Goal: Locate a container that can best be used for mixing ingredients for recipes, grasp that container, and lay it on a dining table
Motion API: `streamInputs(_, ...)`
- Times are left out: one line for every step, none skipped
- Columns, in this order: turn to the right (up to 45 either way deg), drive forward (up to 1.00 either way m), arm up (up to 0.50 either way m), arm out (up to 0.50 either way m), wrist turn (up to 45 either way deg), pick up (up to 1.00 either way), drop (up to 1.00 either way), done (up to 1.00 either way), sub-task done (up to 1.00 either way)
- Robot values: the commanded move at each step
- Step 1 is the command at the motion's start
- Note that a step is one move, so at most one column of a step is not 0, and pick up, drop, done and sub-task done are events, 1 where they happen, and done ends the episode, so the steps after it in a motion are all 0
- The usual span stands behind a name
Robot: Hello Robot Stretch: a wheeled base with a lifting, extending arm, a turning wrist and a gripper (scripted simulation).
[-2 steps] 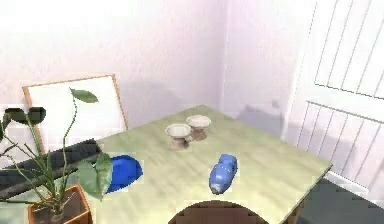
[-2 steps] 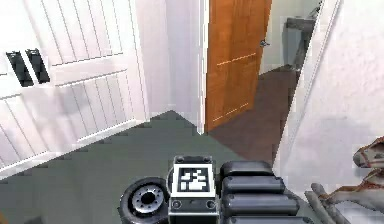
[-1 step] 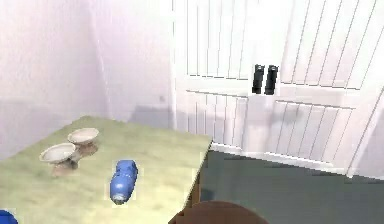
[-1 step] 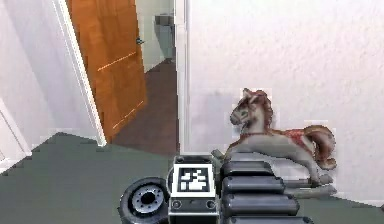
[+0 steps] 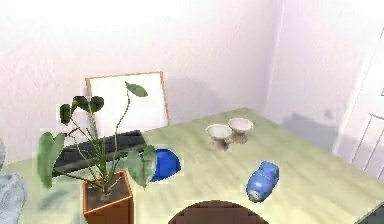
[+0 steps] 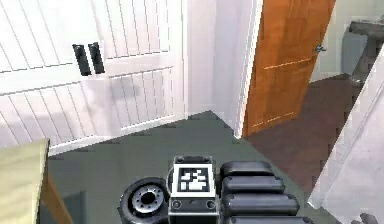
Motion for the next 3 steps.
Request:
streamInputs(-45.0, 0.00, 0.00, 0.00, 0.0, 0.00, 0.00, 0.00, 0.00)
streamInputs(-15.0, 0.00, 0.00, 0.00, 0.0, 0.00, 0.00, 0.00, 0.00)
streamInputs(0.0, 0.00, 0.00, 0.44, 0.0, 0.00, 0.00, 0.00, 0.00)
